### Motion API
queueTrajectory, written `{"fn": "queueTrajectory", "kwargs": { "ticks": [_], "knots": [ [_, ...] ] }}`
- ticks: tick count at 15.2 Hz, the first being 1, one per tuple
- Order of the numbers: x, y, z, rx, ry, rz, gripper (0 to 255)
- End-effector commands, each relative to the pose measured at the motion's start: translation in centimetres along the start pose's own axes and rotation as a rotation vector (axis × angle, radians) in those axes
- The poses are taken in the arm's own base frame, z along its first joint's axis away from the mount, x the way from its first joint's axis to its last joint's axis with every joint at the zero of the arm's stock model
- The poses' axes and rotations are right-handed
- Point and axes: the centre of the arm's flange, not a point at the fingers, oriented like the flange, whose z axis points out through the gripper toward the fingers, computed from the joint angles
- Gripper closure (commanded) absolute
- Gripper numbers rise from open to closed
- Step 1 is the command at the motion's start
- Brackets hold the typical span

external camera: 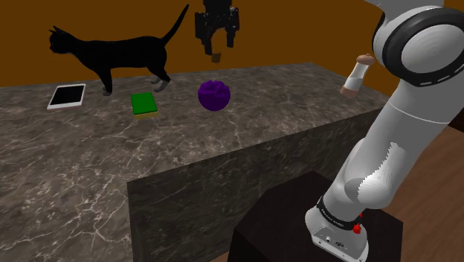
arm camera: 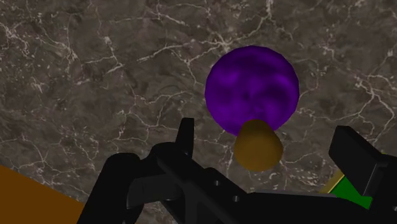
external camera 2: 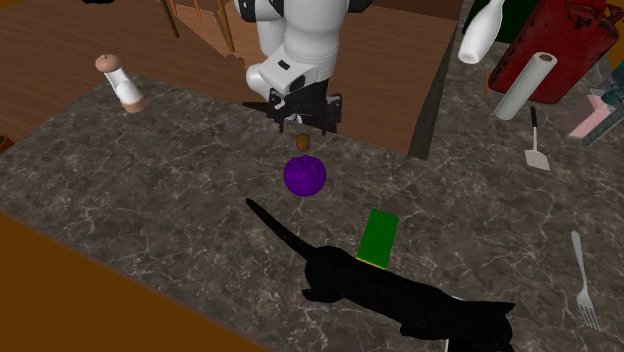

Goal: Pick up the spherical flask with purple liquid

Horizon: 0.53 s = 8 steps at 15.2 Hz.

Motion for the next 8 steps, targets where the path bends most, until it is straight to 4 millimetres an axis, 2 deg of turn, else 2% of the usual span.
{"fn": "queueTrajectory", "kwargs": {
  "ticks": [1,3,4,8],
  "knots": [
    [0.08,-0.08,1.03,0.0,0.001,0.0,0],
    [0.1,-0.11,1.33,0.0,0.001,0.0,0],
    [0.14,-0.12,1.32,0.0,0.001,0.0,255],
    [0.13,-0.13,1.33,0.0,0.001,0.0,255]
  ]
}}
